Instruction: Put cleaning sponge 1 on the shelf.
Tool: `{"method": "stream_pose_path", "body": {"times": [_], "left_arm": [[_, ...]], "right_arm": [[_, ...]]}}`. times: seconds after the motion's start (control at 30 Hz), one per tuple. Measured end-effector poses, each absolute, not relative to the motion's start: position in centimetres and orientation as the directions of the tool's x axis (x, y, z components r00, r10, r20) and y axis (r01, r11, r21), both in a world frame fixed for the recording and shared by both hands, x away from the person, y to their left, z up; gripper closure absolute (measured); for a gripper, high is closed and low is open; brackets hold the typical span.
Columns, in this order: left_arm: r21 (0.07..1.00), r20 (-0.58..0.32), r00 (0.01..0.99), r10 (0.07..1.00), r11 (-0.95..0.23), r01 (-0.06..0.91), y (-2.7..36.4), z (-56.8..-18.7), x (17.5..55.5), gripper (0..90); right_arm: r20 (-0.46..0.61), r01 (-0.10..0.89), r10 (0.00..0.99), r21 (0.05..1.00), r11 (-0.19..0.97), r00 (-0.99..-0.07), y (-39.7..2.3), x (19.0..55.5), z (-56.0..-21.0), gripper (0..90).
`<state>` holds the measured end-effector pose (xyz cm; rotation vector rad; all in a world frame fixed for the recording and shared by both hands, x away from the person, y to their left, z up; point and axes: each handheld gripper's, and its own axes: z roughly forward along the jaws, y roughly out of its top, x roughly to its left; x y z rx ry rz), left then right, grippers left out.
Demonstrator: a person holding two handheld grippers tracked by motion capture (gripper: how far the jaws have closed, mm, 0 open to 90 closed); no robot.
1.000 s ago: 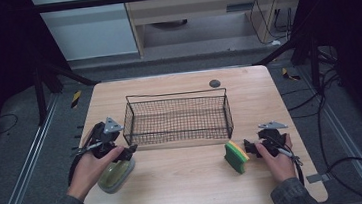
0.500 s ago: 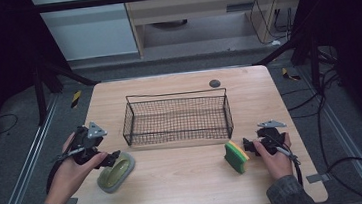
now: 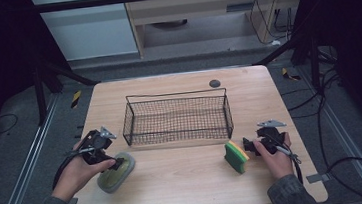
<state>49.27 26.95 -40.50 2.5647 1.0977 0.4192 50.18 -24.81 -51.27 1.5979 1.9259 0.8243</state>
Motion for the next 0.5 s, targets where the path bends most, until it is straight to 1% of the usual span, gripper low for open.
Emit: {"method": "stream_pose_path", "body": {"times": [0.13,0.23,0.5], "left_arm": [[0.339,0.112,0.665,0.739,-0.657,0.673,26.79,-41.27,49.72,22.6],[0.318,0.094,0.673,0.733,-0.663,0.678,26.71,-41.39,49.71,27.8],[0.279,0.067,0.682,0.728,-0.67,0.688,26.95,-41.67,49.3,34.6]], "right_arm": [[-0.001,0.679,0.983,0.723,0.128,-0.184,-24.81,50.17,-51.27,0.4],[-0.001,0.678,0.983,0.723,0.129,-0.185,-24.82,50.17,-51.27,0.4],[0.001,0.681,0.982,0.72,0.132,-0.19,-24.83,50.23,-51.25,0.4]]}}
